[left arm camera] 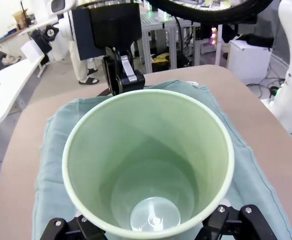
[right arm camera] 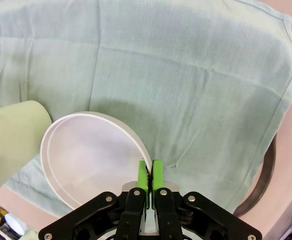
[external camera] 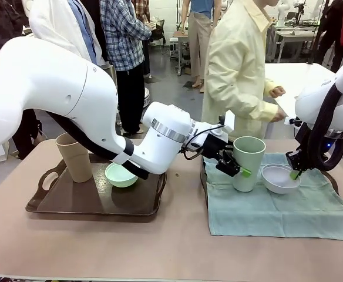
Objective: Set up a tray with a mat and arrange the tableware.
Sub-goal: Place the Picnic Bowl and Reusable plastic cup back onto the Handle tray in front of the human's position.
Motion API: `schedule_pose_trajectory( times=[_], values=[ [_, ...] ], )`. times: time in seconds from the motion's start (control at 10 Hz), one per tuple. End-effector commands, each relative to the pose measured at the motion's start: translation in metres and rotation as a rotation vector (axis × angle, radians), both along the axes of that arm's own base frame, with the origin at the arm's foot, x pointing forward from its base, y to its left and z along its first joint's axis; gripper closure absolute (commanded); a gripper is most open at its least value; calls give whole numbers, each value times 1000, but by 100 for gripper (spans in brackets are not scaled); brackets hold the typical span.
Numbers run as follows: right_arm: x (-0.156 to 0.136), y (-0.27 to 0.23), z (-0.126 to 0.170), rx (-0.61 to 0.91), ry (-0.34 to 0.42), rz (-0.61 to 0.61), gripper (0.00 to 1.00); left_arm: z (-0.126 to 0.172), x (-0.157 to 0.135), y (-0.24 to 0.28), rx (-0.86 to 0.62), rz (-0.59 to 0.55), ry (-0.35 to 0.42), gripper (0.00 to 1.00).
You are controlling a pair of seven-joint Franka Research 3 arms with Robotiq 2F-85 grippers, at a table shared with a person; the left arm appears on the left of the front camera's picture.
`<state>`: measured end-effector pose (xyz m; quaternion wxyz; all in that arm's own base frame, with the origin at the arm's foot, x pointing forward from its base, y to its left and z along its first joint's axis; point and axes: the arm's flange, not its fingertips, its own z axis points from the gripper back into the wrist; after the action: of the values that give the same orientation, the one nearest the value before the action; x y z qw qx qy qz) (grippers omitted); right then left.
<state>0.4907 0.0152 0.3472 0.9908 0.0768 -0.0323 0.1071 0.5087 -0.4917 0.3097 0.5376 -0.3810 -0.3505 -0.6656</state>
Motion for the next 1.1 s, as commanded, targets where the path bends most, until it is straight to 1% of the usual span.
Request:
schedule_pose_trajectory(
  times=[0.0,0.1,0.2,0.3,0.4,0.5,0.6,0.7,0.8,0.9,1.0],
  values=[
    [5,-4,-10,27,-15,7,96,3,5,-4,23,-9,13,14],
    [5,-4,-8,25,-17,6,55,4,6,-4,22,-6,18,0],
    [2,-5,-4,13,-26,18,36,4,5,-4,22,-7,22,0],
    [-1,-6,4,-2,-20,15,36,6,4,-2,25,-3,35,0],
    [-8,-6,13,-10,-24,26,16,7,3,0,44,7,45,0],
    [-13,-6,21,-17,-17,29,62,8,3,3,63,18,58,0],
    [-19,-9,29,-26,-19,30,0,10,1,8,94,27,76,0],
    [-24,-13,38,-31,-22,26,43,11,-1,14,124,38,104,0],
    [-30,-20,49,-28,-35,20,0,11,-4,18,157,43,123,0],
    [-36,-25,57,-19,-44,18,23,15,-8,25,219,53,147,0],
    [-42,-28,64,-24,-50,21,0,20,-14,33,305,80,157,0]
  ],
)
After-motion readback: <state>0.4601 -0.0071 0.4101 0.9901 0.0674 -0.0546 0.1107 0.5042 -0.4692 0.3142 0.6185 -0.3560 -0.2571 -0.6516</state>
